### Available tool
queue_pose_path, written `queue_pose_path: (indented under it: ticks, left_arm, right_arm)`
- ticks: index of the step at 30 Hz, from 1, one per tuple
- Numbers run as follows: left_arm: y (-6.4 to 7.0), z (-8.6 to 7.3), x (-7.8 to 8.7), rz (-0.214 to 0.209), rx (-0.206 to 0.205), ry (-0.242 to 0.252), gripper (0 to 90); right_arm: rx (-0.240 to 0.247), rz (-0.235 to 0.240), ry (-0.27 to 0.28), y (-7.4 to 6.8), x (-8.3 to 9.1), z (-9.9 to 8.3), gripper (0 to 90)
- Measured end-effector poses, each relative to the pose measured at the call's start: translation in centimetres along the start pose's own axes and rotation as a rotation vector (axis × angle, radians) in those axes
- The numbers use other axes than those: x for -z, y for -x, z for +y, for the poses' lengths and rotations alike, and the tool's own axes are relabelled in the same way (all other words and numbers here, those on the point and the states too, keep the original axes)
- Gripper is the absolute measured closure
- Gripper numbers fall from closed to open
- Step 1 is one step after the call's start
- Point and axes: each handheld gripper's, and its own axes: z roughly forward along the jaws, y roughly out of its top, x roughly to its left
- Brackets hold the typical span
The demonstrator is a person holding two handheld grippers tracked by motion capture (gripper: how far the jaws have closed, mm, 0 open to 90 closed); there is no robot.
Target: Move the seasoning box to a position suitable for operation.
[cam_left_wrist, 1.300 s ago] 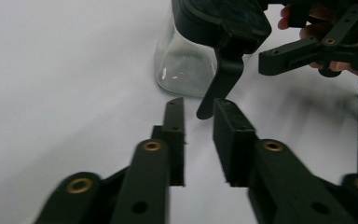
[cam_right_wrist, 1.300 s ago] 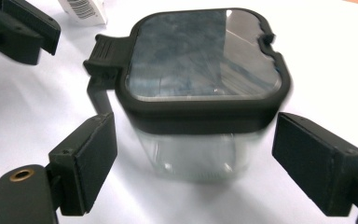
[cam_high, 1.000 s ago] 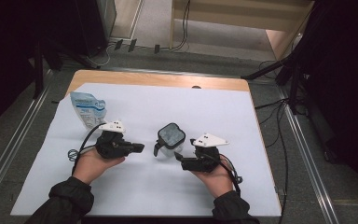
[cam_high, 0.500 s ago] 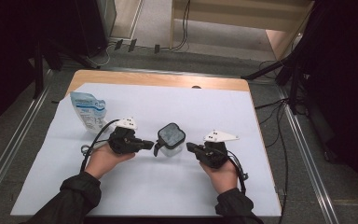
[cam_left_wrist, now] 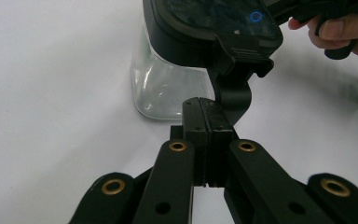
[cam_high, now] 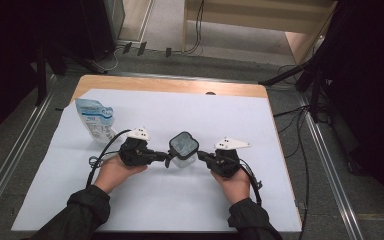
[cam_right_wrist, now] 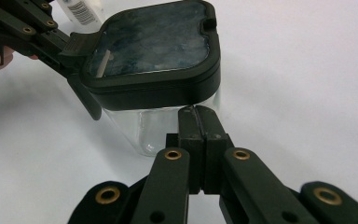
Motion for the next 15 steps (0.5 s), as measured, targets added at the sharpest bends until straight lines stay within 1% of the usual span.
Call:
queue_pose_path:
  ticks: [5, 10, 11, 12, 13, 15]
  left_arm:
    - [0.5, 0.0, -0.2, -0.021, 0.008, 0.01, 90.0]
    - [0.9, 0.0, -0.3, -0.016, 0.001, 0.009, 90.0]
    - [1.2, -0.1, -0.4, -0.013, 0.008, 0.019, 90.0]
    - [1.2, -0.2, -0.4, -0.021, 0.011, 0.022, 90.0]
    - [1.4, -0.2, -0.4, -0.013, 0.01, 0.021, 90.0]
    - [1.6, -0.2, -0.4, -0.016, 0.004, 0.017, 90.0]
  right_arm:
    - [-0.006, 0.002, -0.001, 0.2, -0.1, 0.1, 90.0]
    - [-0.009, 0.008, -0.003, 0.3, -0.3, 0.2, 90.0]
    - [-0.006, 0.006, -0.004, 0.3, -0.4, 0.3, 90.0]
    - [-0.009, 0.007, -0.007, 0.3, -0.4, 0.3, 90.0]
    - [-0.005, 0.01, -0.005, 0.3, -0.5, 0.4, 90.0]
    - [-0.007, 0.008, -0.007, 0.3, -0.6, 0.5, 90.0]
